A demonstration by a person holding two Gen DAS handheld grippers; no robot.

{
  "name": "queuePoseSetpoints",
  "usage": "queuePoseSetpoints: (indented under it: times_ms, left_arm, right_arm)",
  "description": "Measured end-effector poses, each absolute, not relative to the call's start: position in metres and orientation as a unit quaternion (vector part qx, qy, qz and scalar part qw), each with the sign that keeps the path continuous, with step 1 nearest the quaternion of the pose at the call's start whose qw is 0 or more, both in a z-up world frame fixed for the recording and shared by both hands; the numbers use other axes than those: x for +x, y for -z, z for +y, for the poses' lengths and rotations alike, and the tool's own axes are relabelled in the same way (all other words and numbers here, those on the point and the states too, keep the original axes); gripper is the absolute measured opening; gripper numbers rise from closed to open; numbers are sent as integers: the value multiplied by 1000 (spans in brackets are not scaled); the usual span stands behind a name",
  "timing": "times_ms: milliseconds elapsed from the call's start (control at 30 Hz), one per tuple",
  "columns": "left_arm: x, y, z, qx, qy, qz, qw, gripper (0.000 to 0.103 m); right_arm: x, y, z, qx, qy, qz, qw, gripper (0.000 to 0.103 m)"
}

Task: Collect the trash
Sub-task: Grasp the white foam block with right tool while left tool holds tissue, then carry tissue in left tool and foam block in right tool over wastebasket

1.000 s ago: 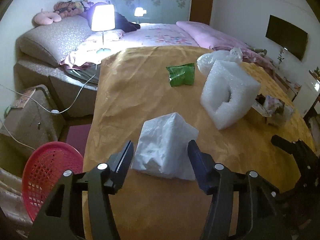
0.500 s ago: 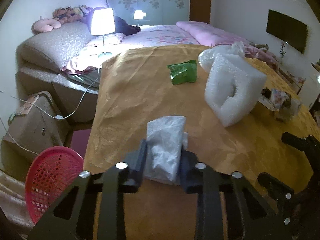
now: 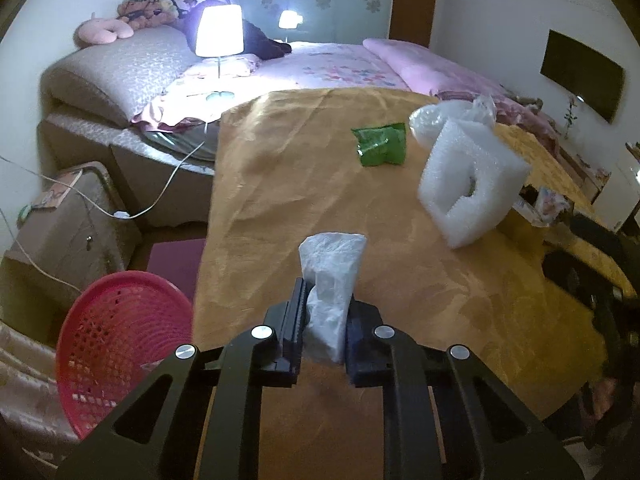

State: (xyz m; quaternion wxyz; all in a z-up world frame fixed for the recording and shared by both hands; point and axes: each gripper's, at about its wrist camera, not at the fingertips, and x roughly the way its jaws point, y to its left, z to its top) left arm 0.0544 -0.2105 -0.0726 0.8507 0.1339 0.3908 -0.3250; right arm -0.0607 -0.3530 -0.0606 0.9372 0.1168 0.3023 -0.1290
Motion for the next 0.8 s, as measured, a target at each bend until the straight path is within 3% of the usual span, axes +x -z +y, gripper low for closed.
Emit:
queuePoseSetpoints:
  times_ms: [200, 433, 633, 800]
  left_arm:
    - [57, 64, -198, 113, 323, 386, 857, 15]
    - [64, 64, -188, 99, 312, 391, 860, 15]
    - [66, 61, -184, 91, 308, 390, 863, 15]
    - [65, 58, -182, 87, 304, 384, 868, 15]
  right_arm:
    - [-31, 46, -348, 105, 122, 295, 942, 91]
    - [0, 49, -350, 108, 124, 313, 935, 73]
    - [10, 55, -353, 125, 120, 327, 929, 48]
    - [6, 53, -350, 121, 120, 325, 930, 43]
